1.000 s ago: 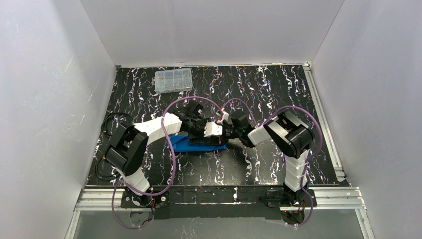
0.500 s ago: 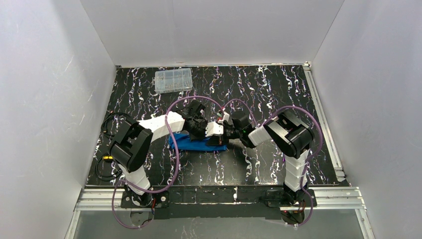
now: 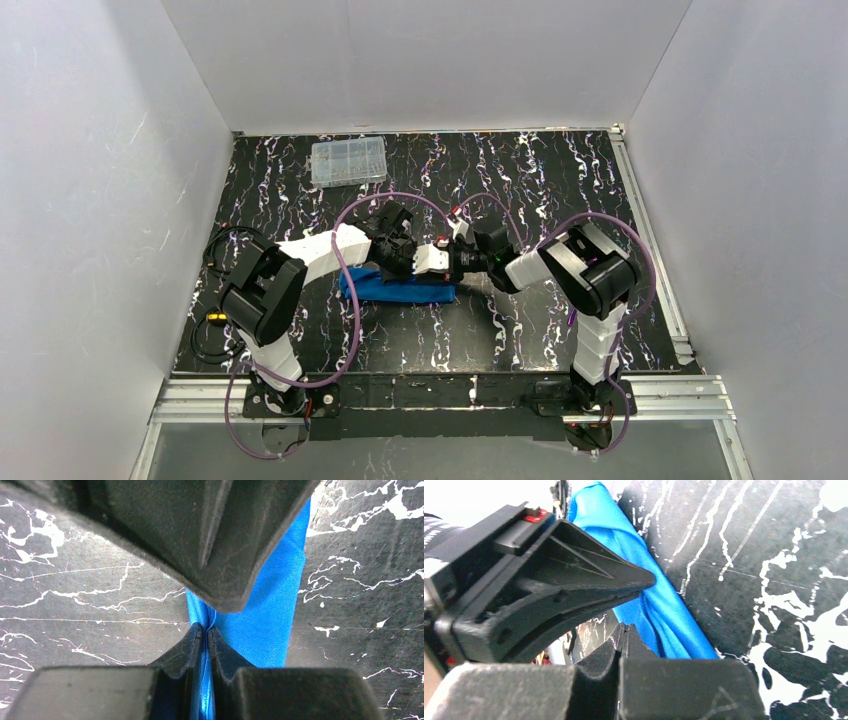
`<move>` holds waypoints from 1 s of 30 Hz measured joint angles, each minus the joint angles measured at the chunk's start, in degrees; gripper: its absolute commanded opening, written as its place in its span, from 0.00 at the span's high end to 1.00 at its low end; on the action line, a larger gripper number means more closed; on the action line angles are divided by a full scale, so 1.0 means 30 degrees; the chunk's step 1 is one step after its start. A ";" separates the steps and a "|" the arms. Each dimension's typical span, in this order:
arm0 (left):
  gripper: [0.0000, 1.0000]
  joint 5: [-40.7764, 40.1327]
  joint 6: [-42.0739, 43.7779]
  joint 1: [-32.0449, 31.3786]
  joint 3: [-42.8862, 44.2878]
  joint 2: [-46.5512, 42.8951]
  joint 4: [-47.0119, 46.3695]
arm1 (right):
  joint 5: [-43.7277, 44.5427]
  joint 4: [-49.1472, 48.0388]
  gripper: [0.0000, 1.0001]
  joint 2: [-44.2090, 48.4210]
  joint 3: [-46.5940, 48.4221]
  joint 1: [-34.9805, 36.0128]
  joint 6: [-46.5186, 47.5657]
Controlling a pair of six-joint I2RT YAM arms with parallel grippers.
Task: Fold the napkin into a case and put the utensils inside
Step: Smooth out the smaller rectangle-folded napkin at the center of the board.
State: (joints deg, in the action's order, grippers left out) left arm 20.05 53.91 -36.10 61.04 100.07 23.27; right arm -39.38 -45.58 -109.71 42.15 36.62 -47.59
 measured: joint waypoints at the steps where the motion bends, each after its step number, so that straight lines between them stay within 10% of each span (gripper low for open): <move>1: 0.95 0.0000 0.0000 0.0000 0.0000 0.0000 -0.0007 | 0.0015 -0.0007 0.99 -0.0095 0.0000 -0.0058 0.0000; 19: 0.97 -0.0080 0.0561 -0.0007 -0.0299 -0.0102 -0.0474 | -0.1202 -0.2397 0.99 -0.1792 -0.0896 -0.1348 -0.0750; 30: 0.97 -0.0437 0.0998 -0.0007 -0.0860 -0.0459 -0.1151 | -0.1515 0.1486 0.99 0.2069 -0.0743 -0.2535 0.0823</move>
State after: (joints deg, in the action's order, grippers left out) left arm 18.74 56.90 -36.12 58.46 98.70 19.81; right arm -43.92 -41.12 -103.50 39.92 29.02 -45.12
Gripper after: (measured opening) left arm 0.054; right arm 0.029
